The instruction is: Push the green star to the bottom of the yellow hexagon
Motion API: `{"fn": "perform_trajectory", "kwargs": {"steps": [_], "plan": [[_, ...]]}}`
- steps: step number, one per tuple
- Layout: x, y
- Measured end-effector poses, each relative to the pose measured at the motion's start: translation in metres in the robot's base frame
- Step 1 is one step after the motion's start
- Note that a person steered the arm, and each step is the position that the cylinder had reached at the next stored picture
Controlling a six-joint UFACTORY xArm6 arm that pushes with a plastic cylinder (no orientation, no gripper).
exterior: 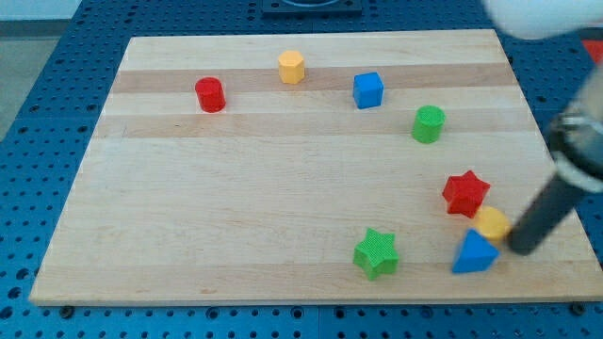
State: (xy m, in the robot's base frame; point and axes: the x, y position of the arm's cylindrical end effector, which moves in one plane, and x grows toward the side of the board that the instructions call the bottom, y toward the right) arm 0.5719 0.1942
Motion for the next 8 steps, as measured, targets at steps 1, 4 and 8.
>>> {"fn": "perform_trajectory", "kwargs": {"steps": [1,4,8], "plan": [[0.011,-0.044],[0.046,-0.030],[0.025,-0.123]]}}
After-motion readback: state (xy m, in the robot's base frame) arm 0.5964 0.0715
